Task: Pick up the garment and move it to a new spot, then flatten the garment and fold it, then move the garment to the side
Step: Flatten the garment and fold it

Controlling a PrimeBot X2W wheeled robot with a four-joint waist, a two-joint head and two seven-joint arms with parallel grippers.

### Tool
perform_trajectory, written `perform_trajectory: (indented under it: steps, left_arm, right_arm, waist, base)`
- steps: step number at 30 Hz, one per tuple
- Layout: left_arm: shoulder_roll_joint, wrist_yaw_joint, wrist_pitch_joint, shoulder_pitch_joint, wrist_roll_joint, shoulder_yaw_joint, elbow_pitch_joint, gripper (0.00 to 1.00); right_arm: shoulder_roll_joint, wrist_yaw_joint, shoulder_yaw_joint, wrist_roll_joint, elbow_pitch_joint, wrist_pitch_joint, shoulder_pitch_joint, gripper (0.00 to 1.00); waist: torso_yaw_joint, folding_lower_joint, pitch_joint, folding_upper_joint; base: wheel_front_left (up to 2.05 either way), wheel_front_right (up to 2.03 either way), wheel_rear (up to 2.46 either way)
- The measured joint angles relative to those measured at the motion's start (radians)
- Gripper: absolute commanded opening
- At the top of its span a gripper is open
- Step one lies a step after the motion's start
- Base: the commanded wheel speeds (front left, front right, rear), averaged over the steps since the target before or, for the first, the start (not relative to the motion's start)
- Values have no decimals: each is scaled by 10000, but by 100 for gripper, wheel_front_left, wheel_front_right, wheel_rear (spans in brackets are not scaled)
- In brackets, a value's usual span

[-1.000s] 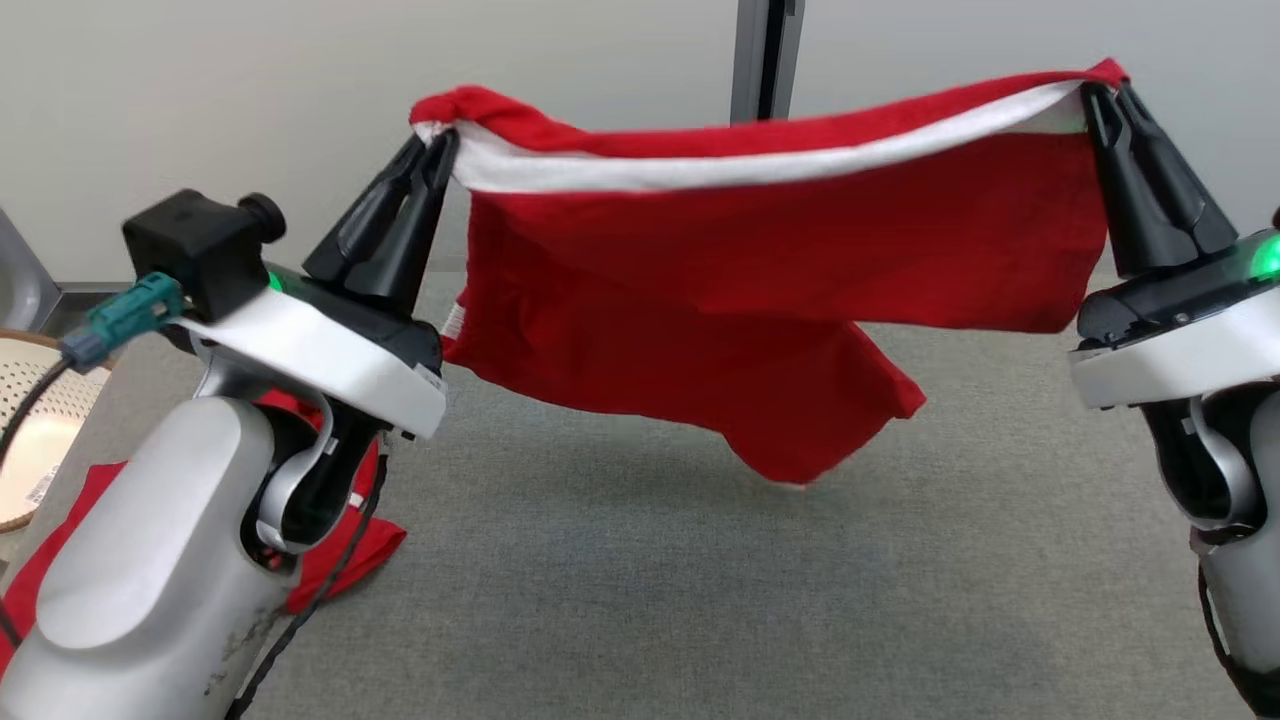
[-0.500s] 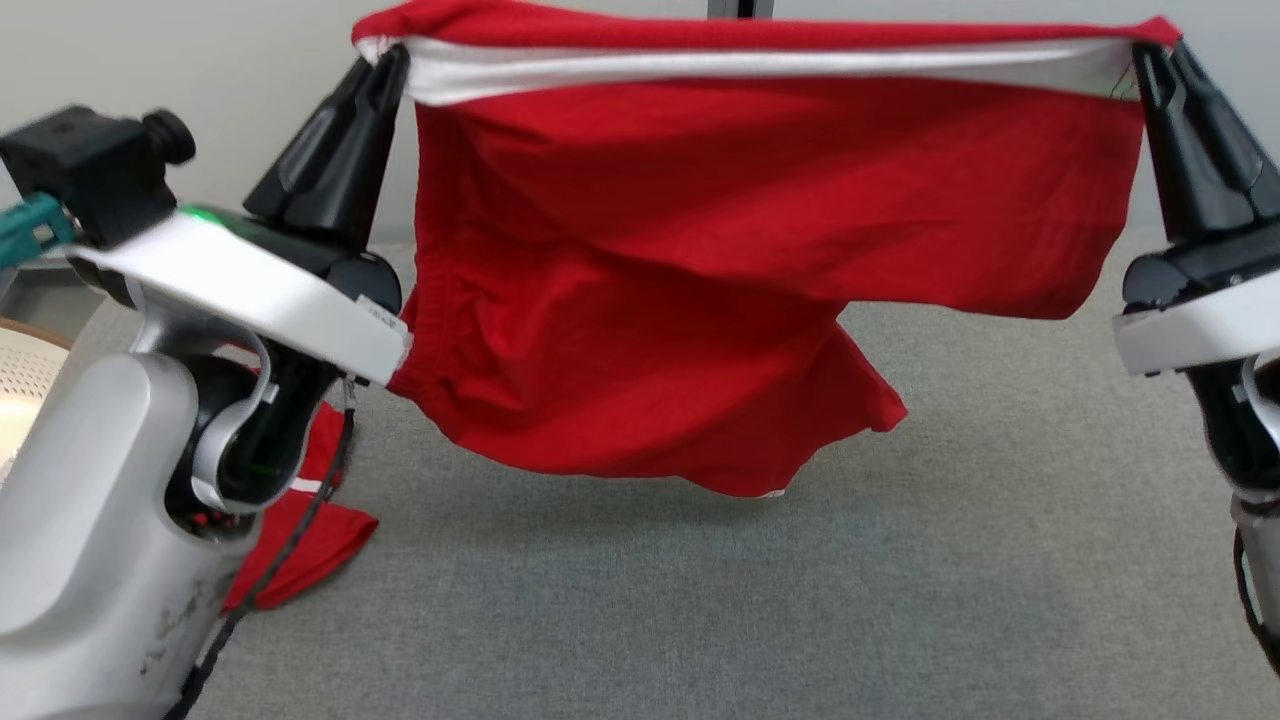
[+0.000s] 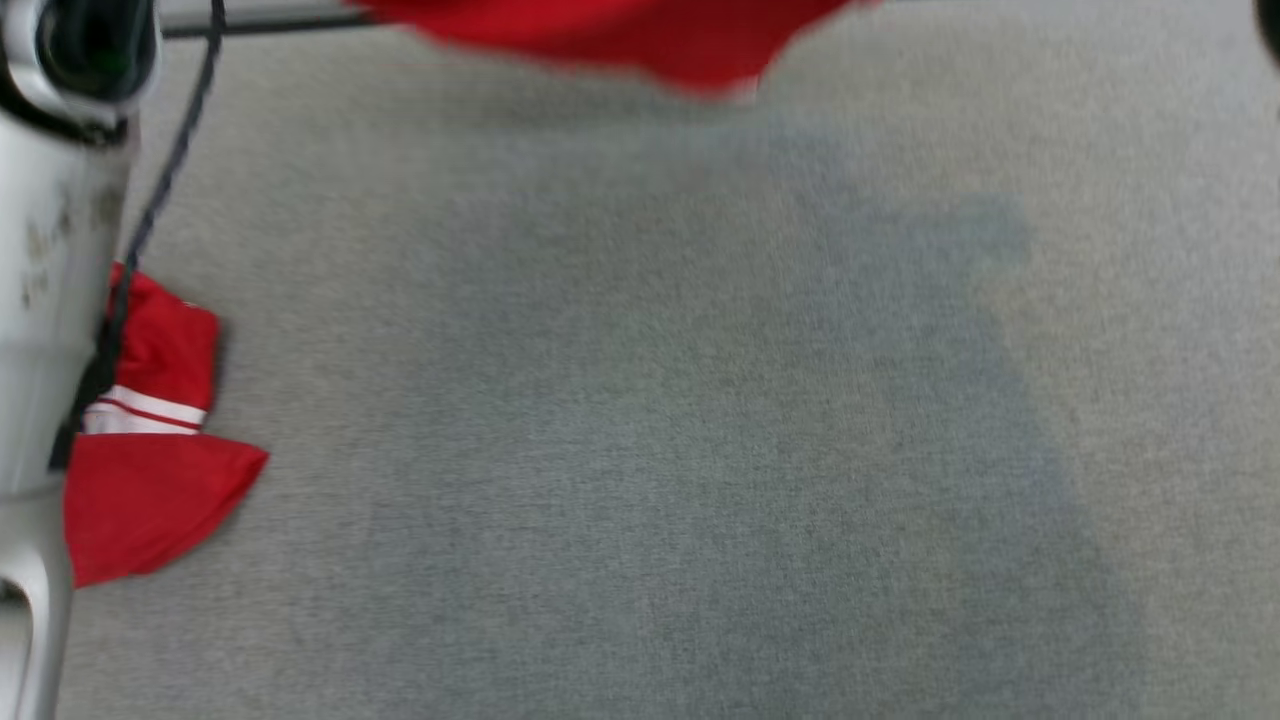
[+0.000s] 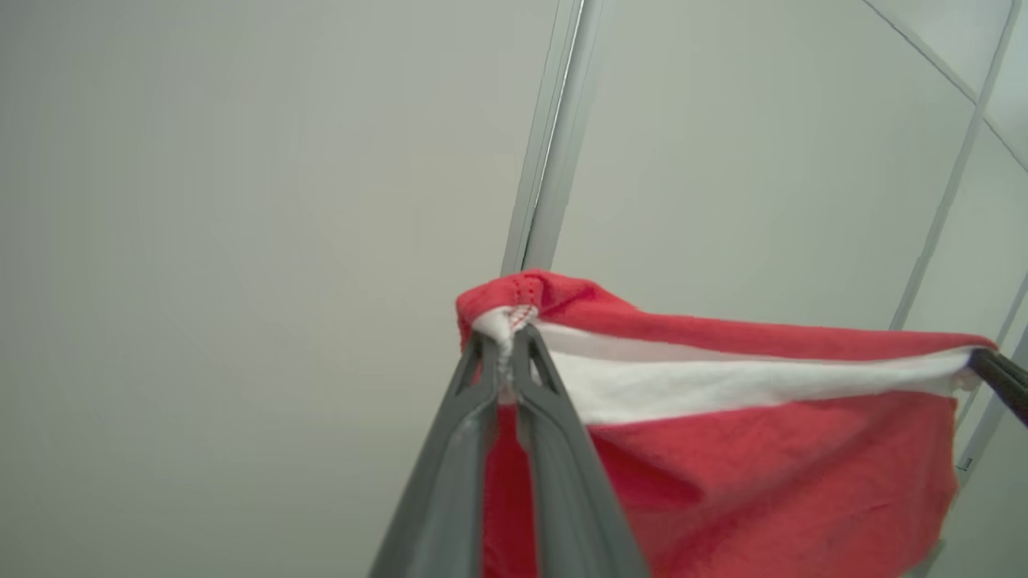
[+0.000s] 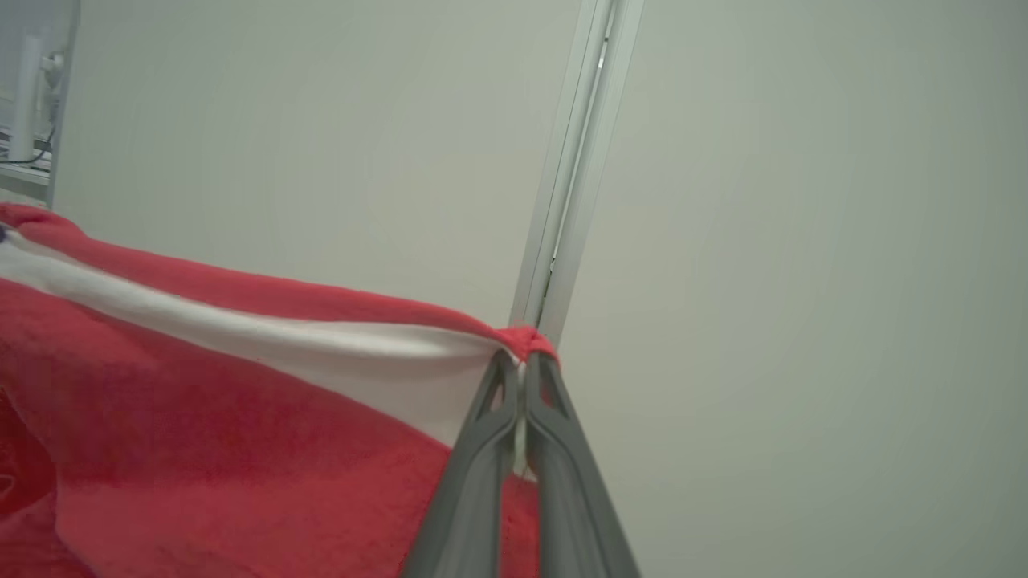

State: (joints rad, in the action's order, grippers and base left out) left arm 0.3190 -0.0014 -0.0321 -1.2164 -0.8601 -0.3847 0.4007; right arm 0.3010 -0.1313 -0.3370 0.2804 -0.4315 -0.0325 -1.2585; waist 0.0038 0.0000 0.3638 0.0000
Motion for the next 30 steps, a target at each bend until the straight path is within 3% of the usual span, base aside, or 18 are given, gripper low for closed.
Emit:
perform_trajectory:
  steps: [5, 12, 20, 30]
  left_arm:
    - [-291, -477, 1515, -1701, 545, 109, 1768, 0]
    - [-813, -1116, 2451, -1773, 617, -334, 3365, 0]
    - [-1480, -1269, 2892, 507, 594, -1365, 4454, 0]
    - [-1285, -1283, 2961, 3604, 757, -3421, 4025, 0]
  right_arm:
    - [-508, 0, 198, -640, -1875, -1524, -1662, 0]
    - [-1011, -2, 46, -832, -3501, -2186, -1353, 0]
    - [-1101, -2, -245, -541, -4255, -2286, 1071, 0]
    - [-520, -2, -1315, 439, -5007, -2311, 3591, 0]
  waist:
    - [-241, 0, 906, 0]
    - [-320, 0, 1517, 0]
    - [64, 0, 1217, 0]
    - [411, 0, 42, 0]
  base:
    - [0, 0, 0]
    - [0, 0, 0]
    - [0, 0, 0]
    - [0, 0, 0]
